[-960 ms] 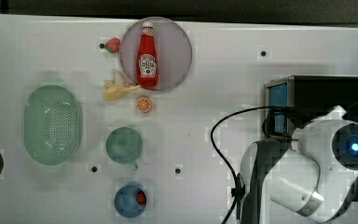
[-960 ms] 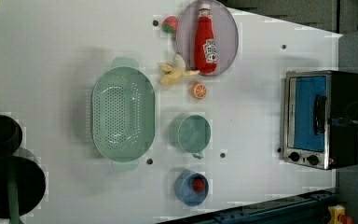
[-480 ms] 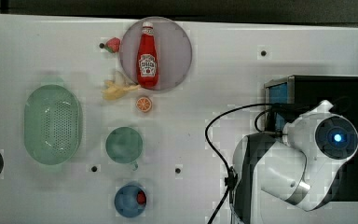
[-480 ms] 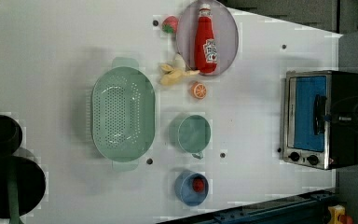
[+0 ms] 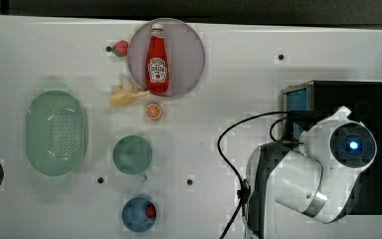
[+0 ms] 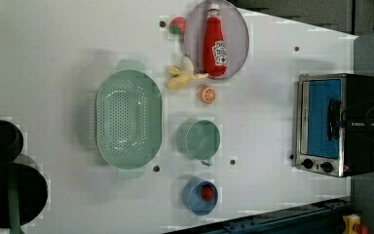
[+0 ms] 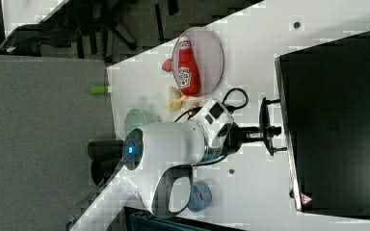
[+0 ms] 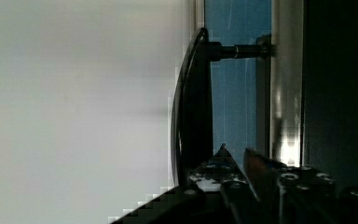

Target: Flap open oven.

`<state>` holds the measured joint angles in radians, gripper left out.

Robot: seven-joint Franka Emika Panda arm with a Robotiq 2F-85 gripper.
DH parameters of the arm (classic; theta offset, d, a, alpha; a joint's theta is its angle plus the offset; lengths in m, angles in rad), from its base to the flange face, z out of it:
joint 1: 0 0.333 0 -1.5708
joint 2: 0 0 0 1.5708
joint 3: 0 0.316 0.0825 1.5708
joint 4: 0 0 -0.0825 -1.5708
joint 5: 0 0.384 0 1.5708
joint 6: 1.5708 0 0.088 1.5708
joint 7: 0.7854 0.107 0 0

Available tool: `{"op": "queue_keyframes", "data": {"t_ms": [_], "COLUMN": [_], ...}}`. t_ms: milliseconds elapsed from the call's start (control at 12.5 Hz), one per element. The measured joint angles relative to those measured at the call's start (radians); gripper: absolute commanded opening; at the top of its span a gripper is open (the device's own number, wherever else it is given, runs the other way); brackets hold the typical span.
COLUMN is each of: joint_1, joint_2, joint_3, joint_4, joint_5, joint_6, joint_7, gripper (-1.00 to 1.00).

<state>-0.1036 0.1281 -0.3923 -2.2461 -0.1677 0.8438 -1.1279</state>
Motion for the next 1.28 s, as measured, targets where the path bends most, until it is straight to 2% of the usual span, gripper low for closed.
{"op": "queue_keyframes", "data": {"t_ms": [240, 480, 720, 880, 1280], "joint_1": [0.006, 0.026, 0.043, 0.086, 0.171], "joint_2": [0.001, 0.001, 0.006, 0.036, 0.162], "joint_3": [0.031, 0.066, 0.125, 0.138, 0.2], "joint_4": [-0.012, -0.031, -0.053, -0.055, -0.064], "joint_5": [-0.061, -0.168, -0.323, -0.456, -0.706], "joint_6": [0.003, 0.004, 0.005, -0.004, -0.004], "joint_7": [0.065, 0.167, 0.327, 0.446, 0.83], "gripper": [-0.65, -0.65, -0.65, -0.65, -0.65]}}
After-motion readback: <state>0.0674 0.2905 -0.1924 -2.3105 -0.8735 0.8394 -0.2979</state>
